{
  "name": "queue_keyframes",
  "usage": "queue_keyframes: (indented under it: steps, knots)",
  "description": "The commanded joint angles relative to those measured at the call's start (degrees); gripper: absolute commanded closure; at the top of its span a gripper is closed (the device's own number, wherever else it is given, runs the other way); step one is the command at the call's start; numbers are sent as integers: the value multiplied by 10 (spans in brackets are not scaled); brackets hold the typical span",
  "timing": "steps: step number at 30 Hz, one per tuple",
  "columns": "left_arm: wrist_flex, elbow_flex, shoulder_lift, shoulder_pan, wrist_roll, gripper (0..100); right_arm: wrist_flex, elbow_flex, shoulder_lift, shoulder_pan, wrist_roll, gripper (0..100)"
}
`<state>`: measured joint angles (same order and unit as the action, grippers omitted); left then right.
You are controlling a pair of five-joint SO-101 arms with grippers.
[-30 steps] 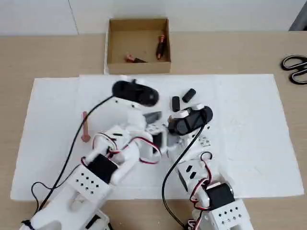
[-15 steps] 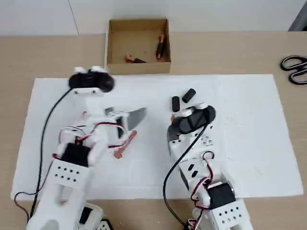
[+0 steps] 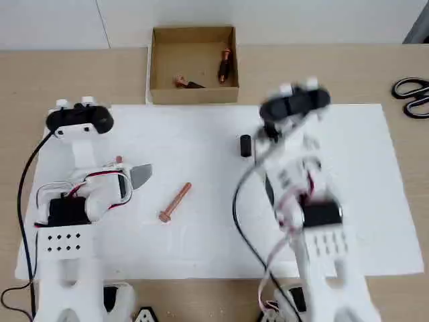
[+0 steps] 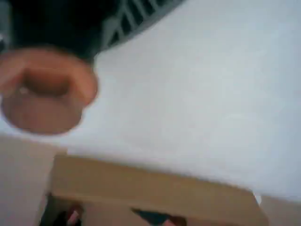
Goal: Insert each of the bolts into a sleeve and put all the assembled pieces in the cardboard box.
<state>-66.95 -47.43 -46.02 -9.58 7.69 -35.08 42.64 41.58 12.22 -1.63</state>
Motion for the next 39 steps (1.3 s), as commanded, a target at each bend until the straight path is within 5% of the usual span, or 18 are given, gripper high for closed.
queue_keyframes:
  steps: [1, 6, 13, 33, 39]
  knots:
    - [-19, 27, -15, -8, -5, 671, 50, -193, -185, -6, 8, 995]
    - [-33, 27, -15, -8, -6, 671, 145, -340, -389, 7, 3, 994]
    - [-46, 27, -15, -8, -6, 671, 415, -464, -602, 30, 9, 994]
    - [-46, 26, -15, -8, -6, 671, 413, -1015, -1114, 58, 10, 989]
    - [-46, 26, -15, -6, -6, 671, 326, -1091, -1178, 59, 42, 786]
